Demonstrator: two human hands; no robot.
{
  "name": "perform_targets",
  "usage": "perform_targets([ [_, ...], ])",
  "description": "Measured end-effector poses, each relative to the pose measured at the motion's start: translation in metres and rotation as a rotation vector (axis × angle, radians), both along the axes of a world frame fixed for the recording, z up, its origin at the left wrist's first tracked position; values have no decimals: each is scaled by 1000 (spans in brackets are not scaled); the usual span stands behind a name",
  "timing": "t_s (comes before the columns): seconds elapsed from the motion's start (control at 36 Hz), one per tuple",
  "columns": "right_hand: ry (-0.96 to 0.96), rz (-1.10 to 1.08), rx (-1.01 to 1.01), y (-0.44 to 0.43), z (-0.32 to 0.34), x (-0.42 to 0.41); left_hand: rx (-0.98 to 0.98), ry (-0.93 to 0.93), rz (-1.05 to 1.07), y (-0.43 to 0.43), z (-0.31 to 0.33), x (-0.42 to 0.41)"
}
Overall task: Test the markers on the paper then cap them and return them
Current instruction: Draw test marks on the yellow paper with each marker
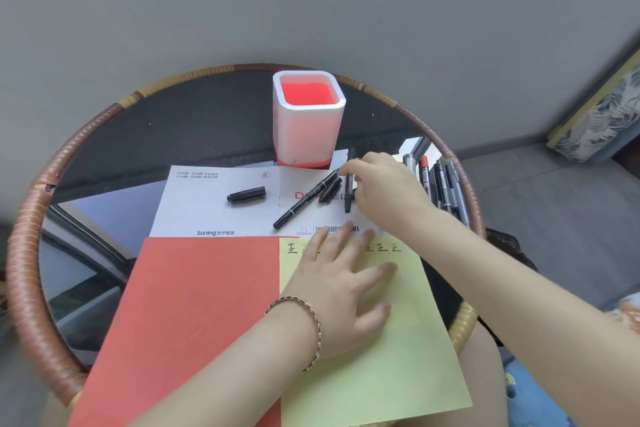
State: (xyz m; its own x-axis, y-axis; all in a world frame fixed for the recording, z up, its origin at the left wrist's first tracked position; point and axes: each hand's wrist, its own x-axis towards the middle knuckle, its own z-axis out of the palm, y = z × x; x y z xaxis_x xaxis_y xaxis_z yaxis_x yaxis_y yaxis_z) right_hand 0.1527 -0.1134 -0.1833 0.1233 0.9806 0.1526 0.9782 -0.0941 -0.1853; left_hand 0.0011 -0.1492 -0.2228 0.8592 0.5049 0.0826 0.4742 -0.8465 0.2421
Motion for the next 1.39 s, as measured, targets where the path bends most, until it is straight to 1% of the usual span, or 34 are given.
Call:
perform_targets([
  [0.06,75,-31,31,-2,1,3,-2,-4,0,0,-1,0],
  [0.14,152,-136,80,-8,10,14,20,-14,12,1,-3,0],
  [0.22,170,-225,-6,-18,21,26,18,-35,14,1,-4,0],
  [0.31,107,-250,-121,-24,26,29,3,-43,12,1,-3,0],
  [0.39,13,-259,-167,-21,23,24,32,-22,14,1,-4,0],
  [0.5,-90,-329,-240,-9,21,16,27,-15,13,1,-3,0],
  [0.58,-112,-388,-270,-3,22,10,28,2,12,0,-3,0],
  [0.64,-93,-420,-258,0,23,7,33,0,14,0,-3,0],
  [0.69,-12,-455,-247,0,25,6,39,-10,14,1,-3,0],
  [0.81,303,-465,-180,-9,32,13,45,-6,18,1,-3,-1],
  [0.94,661,-440,67,-41,44,22,60,-8,12,2,-4,-1],
  [1.03,908,-423,211,-64,42,27,71,-11,9,2,-5,-1],
  [1.08,1028,-413,296,-78,36,29,77,-11,9,2,-5,0],
  [1.14,1067,-406,368,-89,26,30,81,-10,10,2,-5,0],
  [1.19,1046,-370,405,-96,18,28,75,-12,10,3,-6,0],
  [1.28,1088,-331,390,-102,9,25,66,-10,10,2,-6,-1],
  [1.33,1101,-342,367,-104,5,23,59,-8,13,2,-6,-1],
  [1.39,1098,-370,391,-104,2,20,56,-11,11,2,-6,0],
])
